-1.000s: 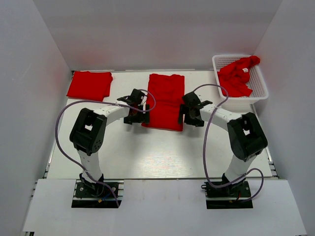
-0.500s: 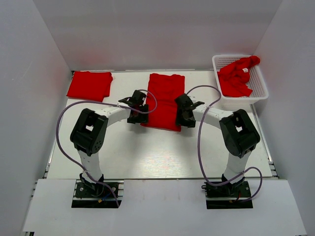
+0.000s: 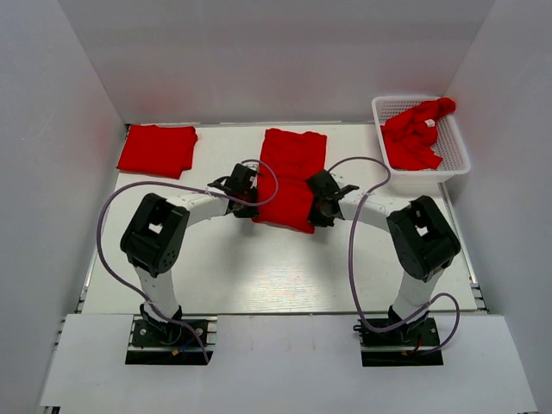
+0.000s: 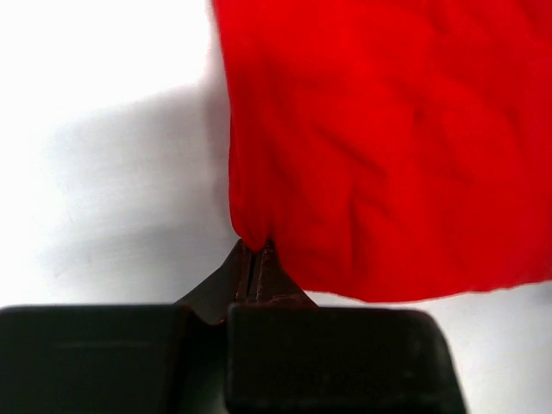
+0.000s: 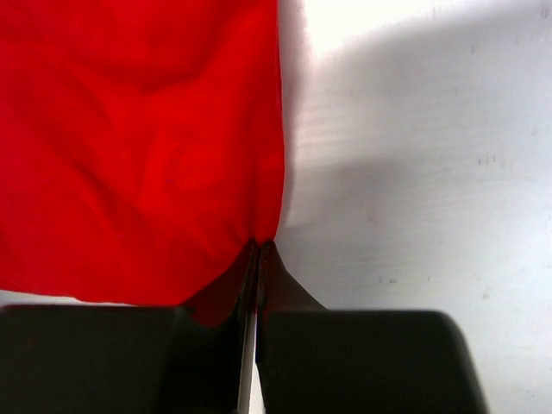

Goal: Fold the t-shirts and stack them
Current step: Grab one side of the 2/3 rectangular tshirt with both arms, then fold the long partially folded tshirt into a neat square

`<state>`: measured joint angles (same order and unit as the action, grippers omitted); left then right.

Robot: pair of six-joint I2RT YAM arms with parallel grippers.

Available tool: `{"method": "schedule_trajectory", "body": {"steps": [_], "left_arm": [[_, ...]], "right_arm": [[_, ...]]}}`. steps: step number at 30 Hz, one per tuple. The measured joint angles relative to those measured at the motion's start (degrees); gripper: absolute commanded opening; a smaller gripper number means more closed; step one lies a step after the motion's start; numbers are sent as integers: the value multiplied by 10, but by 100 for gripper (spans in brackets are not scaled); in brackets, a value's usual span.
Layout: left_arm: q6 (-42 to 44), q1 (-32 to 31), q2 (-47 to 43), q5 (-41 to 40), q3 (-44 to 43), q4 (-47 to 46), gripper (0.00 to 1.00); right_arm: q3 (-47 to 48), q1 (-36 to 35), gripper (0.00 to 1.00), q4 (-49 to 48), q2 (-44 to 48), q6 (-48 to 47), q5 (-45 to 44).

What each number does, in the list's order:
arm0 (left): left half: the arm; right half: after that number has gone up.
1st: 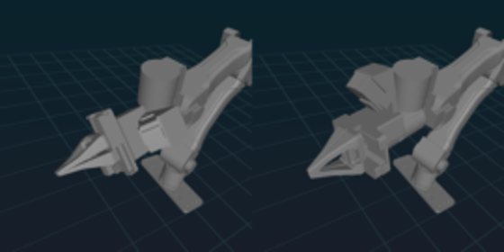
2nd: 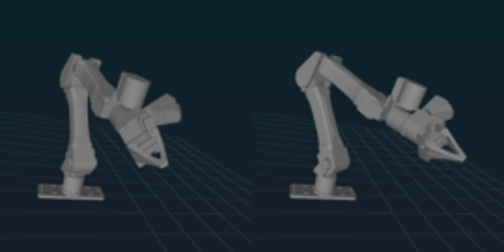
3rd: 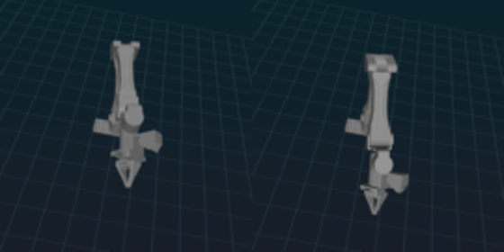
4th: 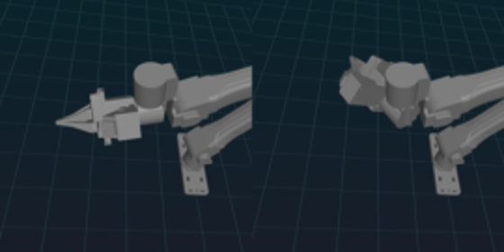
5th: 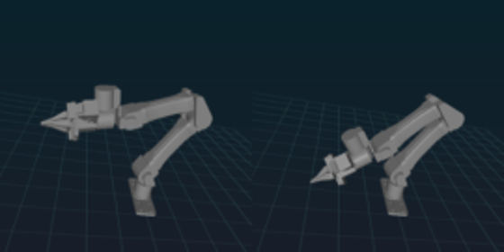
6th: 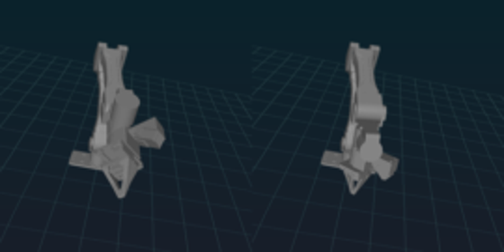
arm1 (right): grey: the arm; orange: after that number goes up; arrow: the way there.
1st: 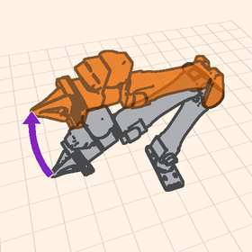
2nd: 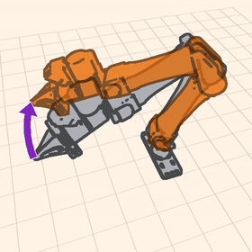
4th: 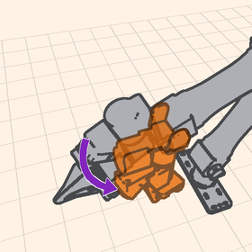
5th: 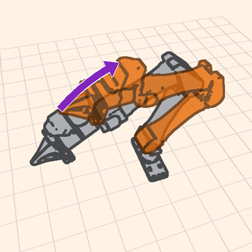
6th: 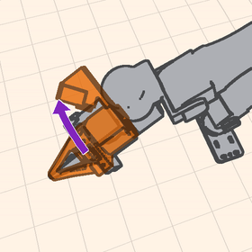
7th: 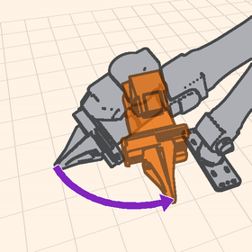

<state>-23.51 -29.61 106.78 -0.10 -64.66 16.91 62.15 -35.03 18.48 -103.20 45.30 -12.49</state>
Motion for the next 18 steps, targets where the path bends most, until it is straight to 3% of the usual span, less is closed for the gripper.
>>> {"method": "schedule_trajectory", "body": {"steps": [5,11,18], "left_arm": [[-10,-11,-77,2,89,-1,0],[-39,-38,-268,27,207,68,0],[-67,-49,-477,44,202,169,0]], "right_arm": [[-48,-10,0,19,48,-7,10],[-126,-38,0,81,178,-24,49],[-148,-58,0,154,344,-38,123]]}}
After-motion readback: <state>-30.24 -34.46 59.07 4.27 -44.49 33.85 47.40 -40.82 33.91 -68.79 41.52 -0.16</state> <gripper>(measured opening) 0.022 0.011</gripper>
